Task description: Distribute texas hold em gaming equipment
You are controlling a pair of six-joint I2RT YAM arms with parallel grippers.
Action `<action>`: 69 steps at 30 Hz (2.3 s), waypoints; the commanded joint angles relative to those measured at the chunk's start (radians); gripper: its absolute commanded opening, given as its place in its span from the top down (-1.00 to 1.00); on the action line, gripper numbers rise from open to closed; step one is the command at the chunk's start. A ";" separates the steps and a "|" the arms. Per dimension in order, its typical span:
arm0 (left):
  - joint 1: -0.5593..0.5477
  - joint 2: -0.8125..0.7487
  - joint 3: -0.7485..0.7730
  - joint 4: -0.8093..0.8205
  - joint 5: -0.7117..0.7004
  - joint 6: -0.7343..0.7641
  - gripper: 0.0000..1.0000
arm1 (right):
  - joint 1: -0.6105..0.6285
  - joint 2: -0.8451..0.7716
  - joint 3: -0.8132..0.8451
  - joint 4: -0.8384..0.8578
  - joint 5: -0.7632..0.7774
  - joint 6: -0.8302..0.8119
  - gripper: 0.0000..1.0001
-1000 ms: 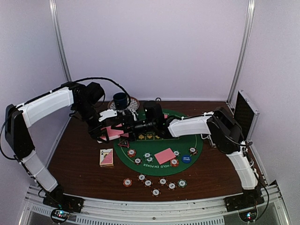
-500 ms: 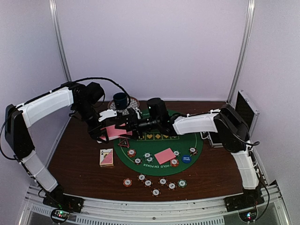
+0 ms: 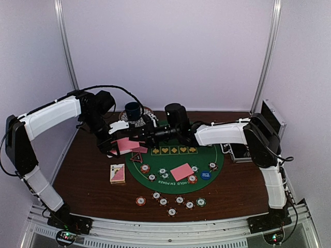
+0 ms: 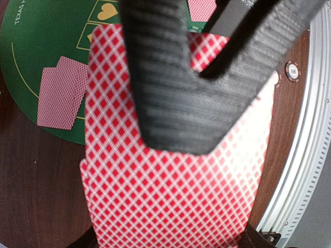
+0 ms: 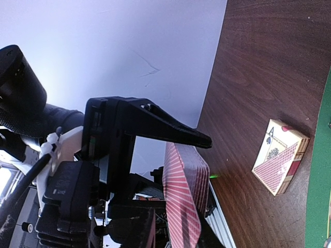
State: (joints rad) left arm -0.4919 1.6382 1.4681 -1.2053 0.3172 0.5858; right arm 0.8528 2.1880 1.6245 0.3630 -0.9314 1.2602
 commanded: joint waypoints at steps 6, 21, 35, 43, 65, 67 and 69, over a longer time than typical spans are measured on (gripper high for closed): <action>0.005 -0.017 0.013 0.007 0.002 0.015 1.00 | -0.007 -0.024 -0.016 0.049 -0.045 0.038 0.83; 0.005 -0.021 0.011 0.007 -0.017 0.021 1.00 | -0.218 -0.113 -0.064 -0.081 -0.089 -0.069 1.00; 0.005 -0.027 0.012 0.006 -0.016 0.022 1.00 | -0.433 0.171 0.383 -0.727 0.091 -0.516 1.00; 0.006 -0.030 0.009 0.006 -0.014 0.023 1.00 | -0.448 0.348 0.580 -0.781 0.134 -0.515 1.00; 0.005 -0.037 -0.002 0.009 -0.009 0.019 1.00 | -0.472 0.364 0.734 -0.938 0.300 -0.621 -0.12; 0.005 -0.037 -0.003 0.009 -0.011 0.021 1.00 | -0.473 0.321 0.732 -0.967 0.341 -0.657 -0.31; 0.005 -0.034 0.001 0.010 -0.013 0.022 1.00 | -0.472 0.270 0.709 -0.975 0.356 -0.679 -0.44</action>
State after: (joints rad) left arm -0.4915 1.6344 1.4681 -1.2053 0.2920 0.5945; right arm 0.3878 2.5885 2.3333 -0.5533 -0.6632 0.6575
